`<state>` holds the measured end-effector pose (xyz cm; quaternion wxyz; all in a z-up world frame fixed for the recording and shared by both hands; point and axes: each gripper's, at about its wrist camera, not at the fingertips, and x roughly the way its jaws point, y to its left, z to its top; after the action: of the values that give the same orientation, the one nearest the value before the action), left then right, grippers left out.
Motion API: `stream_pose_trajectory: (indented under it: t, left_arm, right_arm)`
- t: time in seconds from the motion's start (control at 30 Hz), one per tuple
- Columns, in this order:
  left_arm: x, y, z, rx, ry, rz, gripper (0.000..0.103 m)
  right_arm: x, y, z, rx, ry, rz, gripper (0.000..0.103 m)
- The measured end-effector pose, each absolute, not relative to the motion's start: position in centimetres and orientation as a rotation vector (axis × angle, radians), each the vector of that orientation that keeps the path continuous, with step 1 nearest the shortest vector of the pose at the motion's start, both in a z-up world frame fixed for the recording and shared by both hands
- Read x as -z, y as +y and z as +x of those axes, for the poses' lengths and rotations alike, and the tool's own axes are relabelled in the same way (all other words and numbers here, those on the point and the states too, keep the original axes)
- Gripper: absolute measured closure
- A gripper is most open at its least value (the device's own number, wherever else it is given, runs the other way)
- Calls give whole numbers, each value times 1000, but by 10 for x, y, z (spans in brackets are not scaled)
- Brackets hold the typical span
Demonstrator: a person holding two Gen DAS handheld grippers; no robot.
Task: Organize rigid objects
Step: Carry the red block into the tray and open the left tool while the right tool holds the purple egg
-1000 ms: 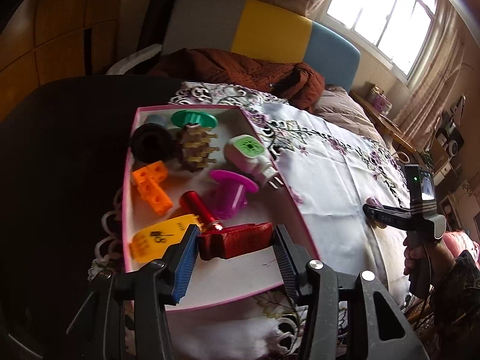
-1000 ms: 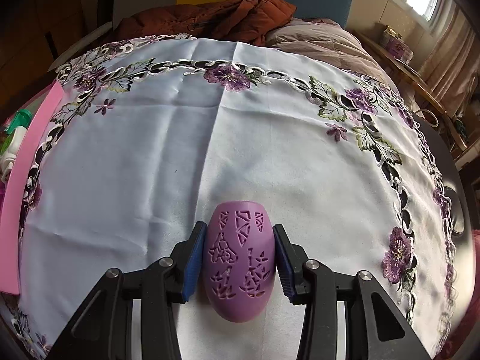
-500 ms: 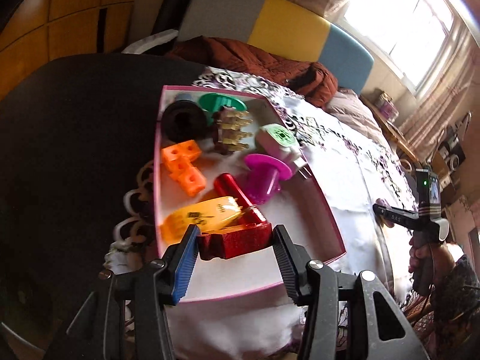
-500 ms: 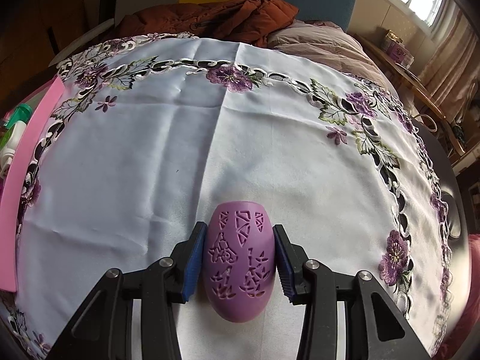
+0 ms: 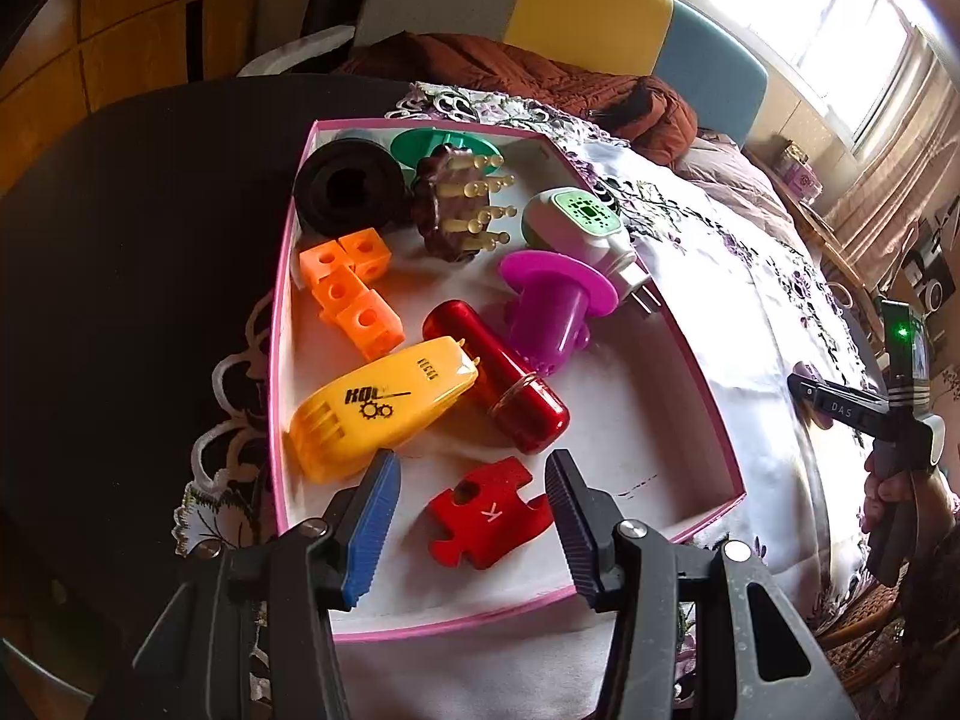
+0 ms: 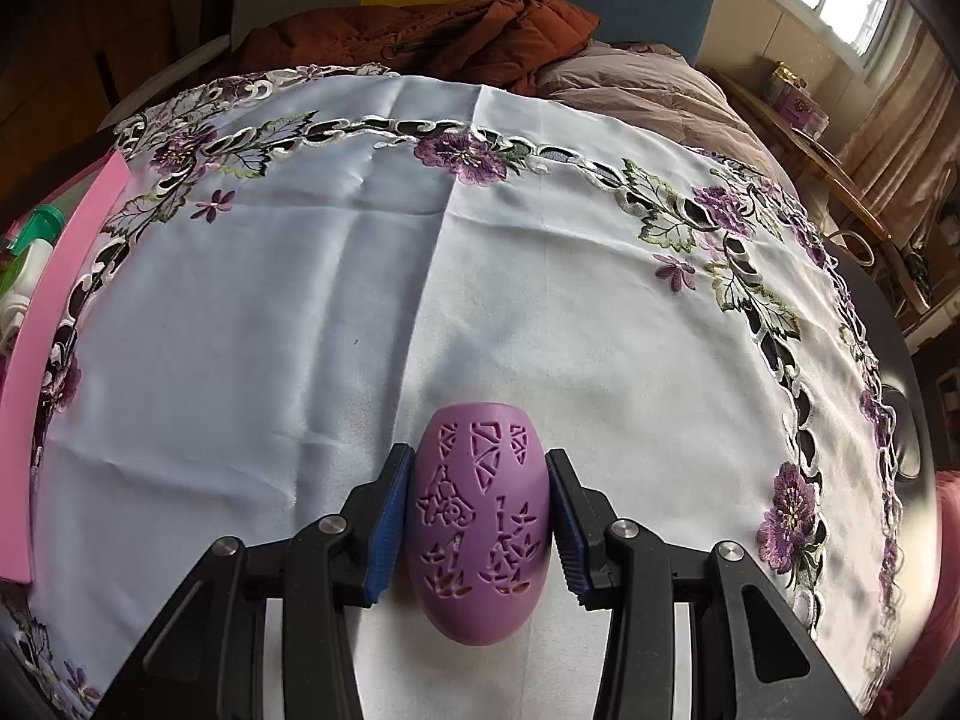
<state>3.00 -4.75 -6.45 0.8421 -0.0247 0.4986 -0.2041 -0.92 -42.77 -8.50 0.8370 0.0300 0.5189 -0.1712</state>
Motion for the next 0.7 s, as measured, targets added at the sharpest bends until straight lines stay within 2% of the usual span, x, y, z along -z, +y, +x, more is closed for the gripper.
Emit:
stream_pose_trajectory:
  t: [0.37,0.7]
  left_arm:
    - [38,-40,22,336,949,5,52]
    - [29,-32,21,288,933,-5,52]
  right_arm:
    - [85,-427,-9,365,1098,51,59]
    - [84,-427,-10,365,1095,42,59]
